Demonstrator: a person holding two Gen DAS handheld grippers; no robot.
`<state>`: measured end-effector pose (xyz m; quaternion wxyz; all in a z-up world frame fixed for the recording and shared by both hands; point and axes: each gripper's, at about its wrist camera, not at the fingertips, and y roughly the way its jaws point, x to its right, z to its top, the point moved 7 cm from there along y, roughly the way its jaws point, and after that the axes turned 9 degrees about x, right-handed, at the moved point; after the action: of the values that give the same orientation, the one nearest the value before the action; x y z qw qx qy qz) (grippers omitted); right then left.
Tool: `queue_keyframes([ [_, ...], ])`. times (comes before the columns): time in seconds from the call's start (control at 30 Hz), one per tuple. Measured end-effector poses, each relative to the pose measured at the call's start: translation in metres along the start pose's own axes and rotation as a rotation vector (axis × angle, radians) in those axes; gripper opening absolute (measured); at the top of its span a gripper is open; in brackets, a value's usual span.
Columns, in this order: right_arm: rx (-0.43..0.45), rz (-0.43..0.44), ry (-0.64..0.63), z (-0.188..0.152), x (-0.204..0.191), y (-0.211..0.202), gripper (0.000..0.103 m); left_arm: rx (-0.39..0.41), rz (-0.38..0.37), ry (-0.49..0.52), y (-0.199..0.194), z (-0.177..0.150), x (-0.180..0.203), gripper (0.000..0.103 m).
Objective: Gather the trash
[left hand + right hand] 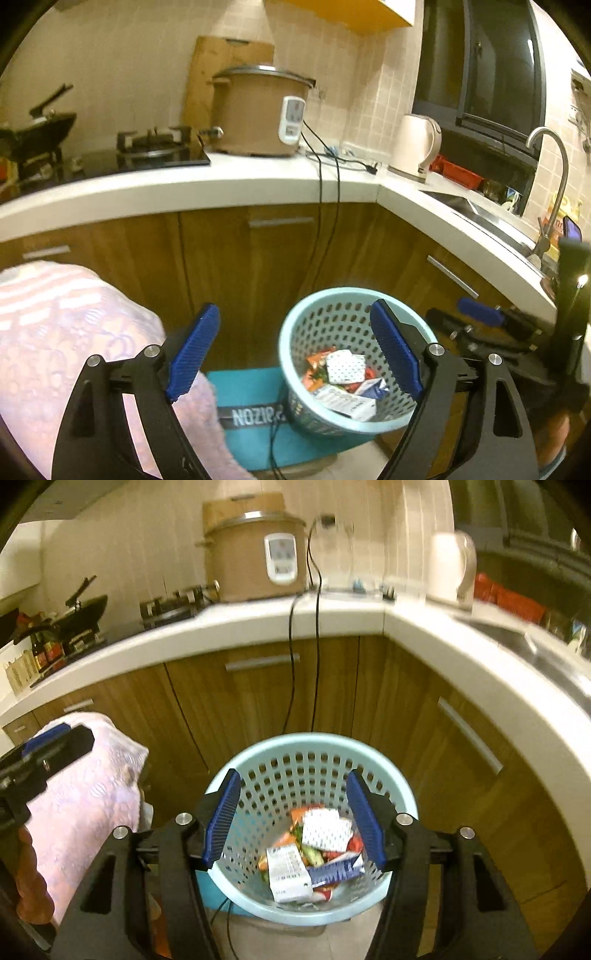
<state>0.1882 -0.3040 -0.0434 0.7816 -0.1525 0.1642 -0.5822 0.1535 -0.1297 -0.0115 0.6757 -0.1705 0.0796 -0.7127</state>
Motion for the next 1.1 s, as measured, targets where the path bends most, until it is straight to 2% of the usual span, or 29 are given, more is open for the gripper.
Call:
queue_keyframes([
  [0.17, 0.084, -0.028, -0.016, 0.010, -0.012, -0.021, 0.061, 0.034, 0.040, 0.002, -0.017, -0.005, -0.017, 0.084],
  [0.47, 0.151, -0.082, -0.008, 0.013, -0.021, -0.034, 0.062, 0.064, 0.099, -0.006, -0.028, -0.016, -0.050, 0.084],
  [0.7, 0.184, -0.127, 0.023, 0.015, -0.022, -0.041, 0.068, 0.079, 0.104, -0.014, -0.033, -0.026, -0.062, 0.084],
  [0.87, 0.201, -0.174, 0.021, 0.014, -0.023, -0.049, 0.070, 0.062, 0.070, -0.036, -0.033, -0.031, -0.061, 0.084],
  [1.1, 0.215, -0.202, 0.013, 0.011, -0.024, -0.060, 0.071, 0.072, 0.067, -0.002, -0.036, -0.034, -0.053, 0.085],
])
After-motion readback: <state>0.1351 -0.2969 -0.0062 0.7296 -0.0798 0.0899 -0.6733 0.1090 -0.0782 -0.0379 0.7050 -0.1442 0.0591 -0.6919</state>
